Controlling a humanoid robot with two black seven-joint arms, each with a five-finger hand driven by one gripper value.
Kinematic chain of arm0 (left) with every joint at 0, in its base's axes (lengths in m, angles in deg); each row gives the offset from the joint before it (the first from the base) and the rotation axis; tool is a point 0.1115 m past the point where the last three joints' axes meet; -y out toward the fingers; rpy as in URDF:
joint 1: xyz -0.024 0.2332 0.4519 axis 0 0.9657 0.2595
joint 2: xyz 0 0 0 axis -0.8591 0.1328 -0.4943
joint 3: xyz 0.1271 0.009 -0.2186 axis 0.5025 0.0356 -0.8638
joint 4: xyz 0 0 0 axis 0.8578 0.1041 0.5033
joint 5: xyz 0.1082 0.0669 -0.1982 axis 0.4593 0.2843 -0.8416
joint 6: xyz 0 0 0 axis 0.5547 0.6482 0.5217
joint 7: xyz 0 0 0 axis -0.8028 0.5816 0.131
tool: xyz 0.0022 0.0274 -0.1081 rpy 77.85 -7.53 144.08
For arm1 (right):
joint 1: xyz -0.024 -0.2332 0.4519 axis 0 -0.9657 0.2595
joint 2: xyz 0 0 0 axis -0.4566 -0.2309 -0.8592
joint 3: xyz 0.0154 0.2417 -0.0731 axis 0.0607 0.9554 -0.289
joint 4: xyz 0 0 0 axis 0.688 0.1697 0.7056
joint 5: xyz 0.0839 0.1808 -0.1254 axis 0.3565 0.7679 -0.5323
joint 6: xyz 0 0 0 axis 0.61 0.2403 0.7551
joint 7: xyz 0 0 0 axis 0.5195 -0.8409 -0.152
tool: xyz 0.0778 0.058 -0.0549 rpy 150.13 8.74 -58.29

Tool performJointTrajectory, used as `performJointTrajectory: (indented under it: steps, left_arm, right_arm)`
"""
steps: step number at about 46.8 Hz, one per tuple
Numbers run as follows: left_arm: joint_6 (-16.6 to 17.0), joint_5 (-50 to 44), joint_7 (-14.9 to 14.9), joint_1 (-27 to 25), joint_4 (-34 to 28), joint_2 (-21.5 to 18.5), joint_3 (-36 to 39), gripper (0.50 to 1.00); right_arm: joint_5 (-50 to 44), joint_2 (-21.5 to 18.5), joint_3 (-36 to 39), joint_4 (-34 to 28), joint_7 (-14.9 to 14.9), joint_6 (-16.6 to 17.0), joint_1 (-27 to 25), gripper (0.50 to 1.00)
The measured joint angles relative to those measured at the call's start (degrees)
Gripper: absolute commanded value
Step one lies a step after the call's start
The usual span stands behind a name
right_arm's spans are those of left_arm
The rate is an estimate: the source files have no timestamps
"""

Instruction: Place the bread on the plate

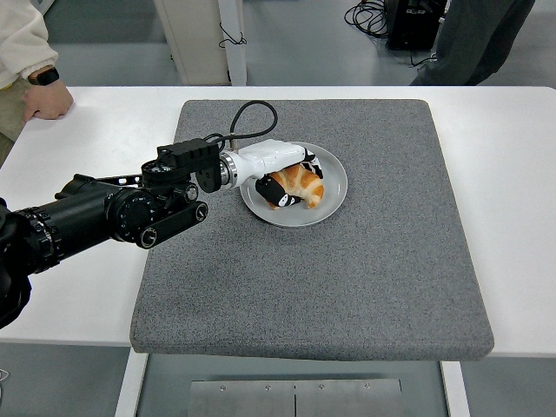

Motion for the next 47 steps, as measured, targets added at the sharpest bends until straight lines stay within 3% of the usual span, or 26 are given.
performJointTrajectory:
  steps: [21,47]
  left_arm:
    - [-1.8,-3.1,-0.8,-7.0,-3.3,-5.6,-0.7,0.974]
    - [-3.4,-30.0,-0.8,-9.3,-3.3,-11.2,-5.5,0.974]
  right_arm:
    - [0.0,0.0,0.0,0.0,0.0,0.0,0.0,1.000]
    - [0.0,0.0,0.0,0.0,0.0,0.0,0.0,1.000]
